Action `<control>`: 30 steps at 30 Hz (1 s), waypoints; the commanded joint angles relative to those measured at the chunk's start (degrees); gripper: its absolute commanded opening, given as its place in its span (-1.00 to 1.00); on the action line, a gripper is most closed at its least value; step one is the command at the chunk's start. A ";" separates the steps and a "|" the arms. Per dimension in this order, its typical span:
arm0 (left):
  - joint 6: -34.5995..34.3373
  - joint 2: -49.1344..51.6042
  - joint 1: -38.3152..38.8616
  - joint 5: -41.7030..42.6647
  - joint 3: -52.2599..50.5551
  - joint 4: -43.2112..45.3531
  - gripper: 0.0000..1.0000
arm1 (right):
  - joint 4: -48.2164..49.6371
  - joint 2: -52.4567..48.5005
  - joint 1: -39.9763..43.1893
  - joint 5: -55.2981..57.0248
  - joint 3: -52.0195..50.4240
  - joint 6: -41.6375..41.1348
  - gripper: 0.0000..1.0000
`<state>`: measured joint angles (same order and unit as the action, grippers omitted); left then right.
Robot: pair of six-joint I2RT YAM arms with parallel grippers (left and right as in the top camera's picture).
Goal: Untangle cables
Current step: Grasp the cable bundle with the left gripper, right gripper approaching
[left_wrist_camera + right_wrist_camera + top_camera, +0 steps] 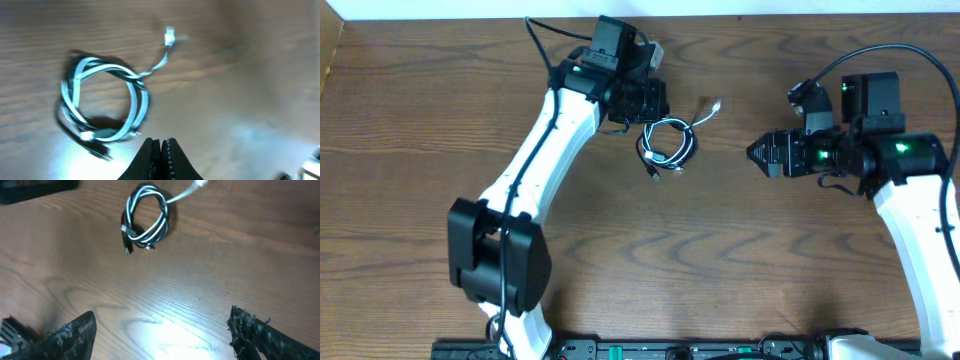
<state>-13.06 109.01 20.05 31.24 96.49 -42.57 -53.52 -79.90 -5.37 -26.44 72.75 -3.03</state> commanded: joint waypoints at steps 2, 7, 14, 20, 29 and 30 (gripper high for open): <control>3.69 1.20 0.13 6.34 0.13 -2.08 -0.85 | 1.09 -3.28 -0.35 -1.62 1.20 -3.63 0.60; 4.39 1.77 0.13 -4.48 0.07 -3.39 -0.85 | 1.92 -6.54 -1.92 -1.29 1.20 -4.68 0.57; -1.03 6.12 0.13 -17.86 -0.63 -2.10 -0.56 | 2.38 -10.47 -2.23 1.01 1.18 -5.11 0.55; -1.29 12.92 0.46 -17.79 -0.63 0.61 -0.45 | 1.97 -13.05 -2.23 0.98 1.16 -5.09 0.54; -2.10 19.65 1.05 -17.81 -0.63 3.39 -0.42 | 1.68 -13.44 -2.23 1.03 1.05 -5.07 0.56; -2.10 19.96 1.05 -17.81 -0.63 3.72 -0.42 | 1.68 -13.44 -2.23 1.03 1.03 -5.07 0.56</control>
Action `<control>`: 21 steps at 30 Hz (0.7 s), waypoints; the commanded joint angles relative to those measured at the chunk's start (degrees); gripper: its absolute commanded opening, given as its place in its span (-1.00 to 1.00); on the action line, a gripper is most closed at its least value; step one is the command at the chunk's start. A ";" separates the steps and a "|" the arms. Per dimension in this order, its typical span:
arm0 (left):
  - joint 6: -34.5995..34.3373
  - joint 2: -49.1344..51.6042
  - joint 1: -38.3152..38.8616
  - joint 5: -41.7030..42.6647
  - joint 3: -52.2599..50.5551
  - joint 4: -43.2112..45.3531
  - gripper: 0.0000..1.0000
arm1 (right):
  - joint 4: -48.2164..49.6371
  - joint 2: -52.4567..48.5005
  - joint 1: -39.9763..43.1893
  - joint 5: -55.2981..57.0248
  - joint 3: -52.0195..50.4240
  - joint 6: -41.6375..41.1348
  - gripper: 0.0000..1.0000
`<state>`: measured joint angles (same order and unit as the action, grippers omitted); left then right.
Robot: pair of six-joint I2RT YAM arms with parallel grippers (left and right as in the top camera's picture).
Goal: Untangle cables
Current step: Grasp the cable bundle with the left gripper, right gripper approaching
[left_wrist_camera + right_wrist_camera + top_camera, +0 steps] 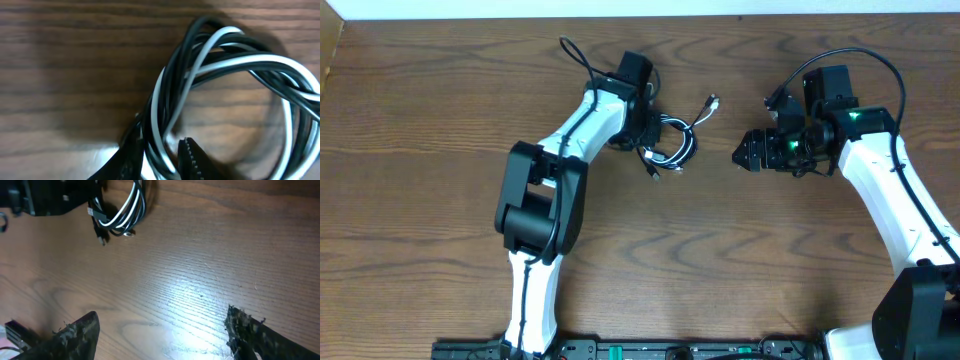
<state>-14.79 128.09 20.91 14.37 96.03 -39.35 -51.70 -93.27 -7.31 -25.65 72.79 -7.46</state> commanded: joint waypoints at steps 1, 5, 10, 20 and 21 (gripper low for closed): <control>-0.37 1.22 0.24 -0.96 -0.17 0.76 -0.43 | -0.13 -0.07 -0.28 0.24 0.98 -0.63 0.57; -0.35 2.62 0.44 -0.98 -0.20 1.60 -0.41 | -0.11 -0.07 -0.28 0.24 0.96 -0.63 0.57; -0.35 6.12 0.57 -0.96 -0.20 1.31 -0.41 | -0.13 -0.07 -0.28 0.24 0.96 -0.63 0.59; -0.35 4.33 0.66 -0.59 -0.11 0.35 -0.85 | -0.15 -0.07 -0.31 0.22 0.96 -0.63 0.60; -0.35 2.69 0.66 -0.07 -0.11 0.17 -0.86 | -0.13 -0.07 -0.31 0.22 0.96 -0.63 0.60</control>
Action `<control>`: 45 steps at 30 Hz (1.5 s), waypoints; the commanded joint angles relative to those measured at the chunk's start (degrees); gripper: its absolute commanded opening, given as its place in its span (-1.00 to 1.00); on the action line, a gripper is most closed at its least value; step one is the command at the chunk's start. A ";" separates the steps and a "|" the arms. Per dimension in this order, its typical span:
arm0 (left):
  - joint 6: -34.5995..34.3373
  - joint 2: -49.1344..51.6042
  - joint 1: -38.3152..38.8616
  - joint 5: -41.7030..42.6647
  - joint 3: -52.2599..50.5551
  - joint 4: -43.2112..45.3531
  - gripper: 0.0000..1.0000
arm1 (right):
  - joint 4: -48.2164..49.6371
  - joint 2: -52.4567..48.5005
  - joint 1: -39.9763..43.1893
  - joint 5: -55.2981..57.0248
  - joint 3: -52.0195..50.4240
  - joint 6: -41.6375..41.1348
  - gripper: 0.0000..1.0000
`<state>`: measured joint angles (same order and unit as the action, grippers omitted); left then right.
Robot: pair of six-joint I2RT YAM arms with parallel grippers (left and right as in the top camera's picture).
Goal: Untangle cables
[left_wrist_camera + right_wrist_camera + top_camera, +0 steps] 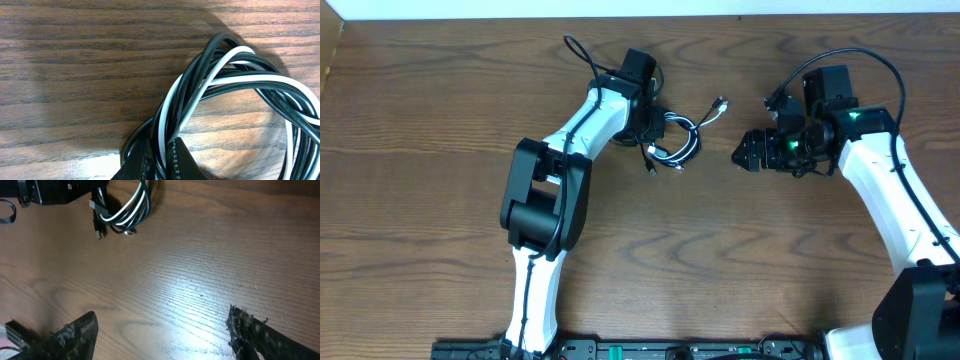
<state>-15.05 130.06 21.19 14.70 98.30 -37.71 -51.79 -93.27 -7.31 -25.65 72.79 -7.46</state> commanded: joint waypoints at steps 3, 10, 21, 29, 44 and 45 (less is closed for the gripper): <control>-0.11 -5.38 0.39 1.92 -2.38 -2.05 -0.86 | 0.15 -0.07 -0.31 0.20 0.96 -0.66 0.60; -0.26 -18.14 0.44 12.90 -2.38 -4.28 -0.85 | 2.27 -0.07 -0.31 -1.79 0.96 -1.97 0.50; -1.64 -22.16 0.44 16.41 -2.40 -5.70 -0.86 | 9.14 -0.07 -5.14 -1.25 0.96 -13.66 -0.17; -3.80 -22.16 0.55 16.48 -2.40 -5.75 -0.86 | 11.34 -0.44 -8.57 6.03 0.96 -25.77 -0.55; -5.25 -22.16 3.82 16.39 -2.40 -5.66 -0.85 | 14.91 -5.81 -10.91 3.89 0.96 -30.29 -0.39; -5.25 -22.16 4.09 16.39 -2.40 -5.60 -0.85 | 14.97 -6.16 -10.91 3.85 0.96 -30.29 -0.38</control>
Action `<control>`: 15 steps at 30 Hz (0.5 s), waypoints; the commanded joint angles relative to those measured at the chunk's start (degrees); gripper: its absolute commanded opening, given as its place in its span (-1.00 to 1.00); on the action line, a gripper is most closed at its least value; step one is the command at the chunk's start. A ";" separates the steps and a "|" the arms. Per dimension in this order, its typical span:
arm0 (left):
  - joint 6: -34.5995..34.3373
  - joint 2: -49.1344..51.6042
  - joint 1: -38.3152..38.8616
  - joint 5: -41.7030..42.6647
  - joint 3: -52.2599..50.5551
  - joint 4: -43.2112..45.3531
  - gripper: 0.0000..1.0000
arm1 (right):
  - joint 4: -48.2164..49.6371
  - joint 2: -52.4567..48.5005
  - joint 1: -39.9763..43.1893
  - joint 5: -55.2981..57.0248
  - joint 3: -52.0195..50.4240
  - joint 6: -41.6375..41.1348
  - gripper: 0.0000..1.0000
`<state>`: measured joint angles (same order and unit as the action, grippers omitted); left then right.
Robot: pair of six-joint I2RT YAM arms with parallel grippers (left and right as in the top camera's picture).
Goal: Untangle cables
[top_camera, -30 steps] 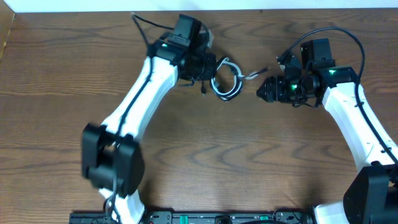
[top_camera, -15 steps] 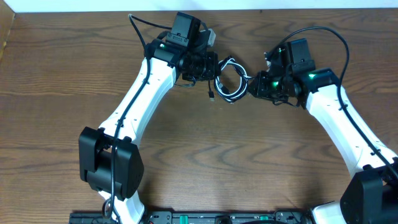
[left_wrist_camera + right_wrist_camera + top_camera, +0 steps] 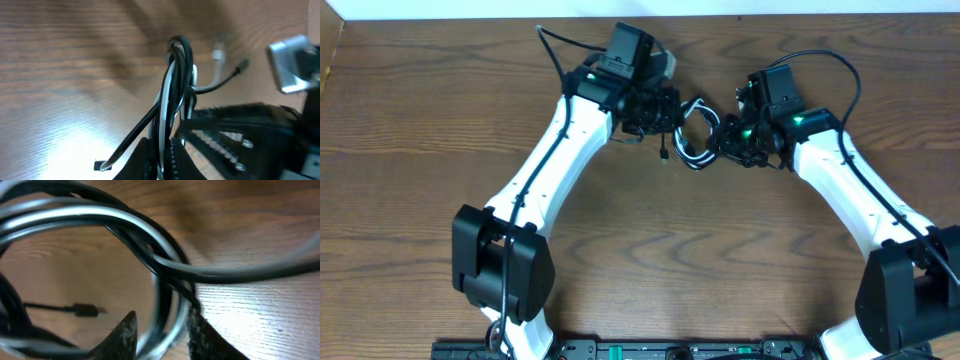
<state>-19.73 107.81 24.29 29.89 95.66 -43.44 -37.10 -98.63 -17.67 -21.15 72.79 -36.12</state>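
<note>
A coil of black and white cables hangs between both grippers near the table's far middle. My left gripper is shut on black and white strands at the coil's left side; the loop rises away from it. A white connector and a black plug trail off beyond. My right gripper is at the coil's right side, its fingers closed round a black and a white strand. Another black plug lies on the wood behind the coil.
The brown wooden table runs out in every direction, with a white wall strip along its far edge. The right arm's own black cable loops above its wrist. Both arms' bases stand at the near edge.
My left gripper, still shut on the coil, has moved right and the coil now stands on edge off the wood. My right gripper came left from open and apart to closed on the coil's other side.
First the coil lay flat with my left gripper shut beside it and my right gripper open far to the right. Then the left fingers straddled strands at the coil's left edge, then were shut on them. Now both grippers hold the coil from opposite sides.
</note>
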 commanded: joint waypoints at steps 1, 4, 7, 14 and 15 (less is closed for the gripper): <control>-0.57 0.09 1.20 1.20 0.24 0.22 -0.85 | 0.26 -1.22 -0.55 -0.61 0.96 -2.03 -0.37; -1.05 0.09 1.29 1.20 0.24 0.28 -0.86 | 0.24 -2.80 -0.55 -0.63 0.94 -2.03 -0.34; -1.20 0.09 1.29 1.18 0.24 0.31 -0.85 | 0.00 -4.31 -0.52 -0.63 0.94 -2.03 -0.35; -1.18 0.09 1.20 0.52 0.24 1.14 -0.86 | -3.52 -8.07 -0.52 0.70 0.94 -1.42 -0.67; -1.18 0.09 1.07 0.55 0.24 1.29 -0.86 | -4.46 -8.33 -0.52 1.46 0.94 -1.07 -0.74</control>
<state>-20.80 107.81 25.71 29.93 95.66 -42.41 -40.45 -105.84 -17.67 -21.06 72.95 -37.56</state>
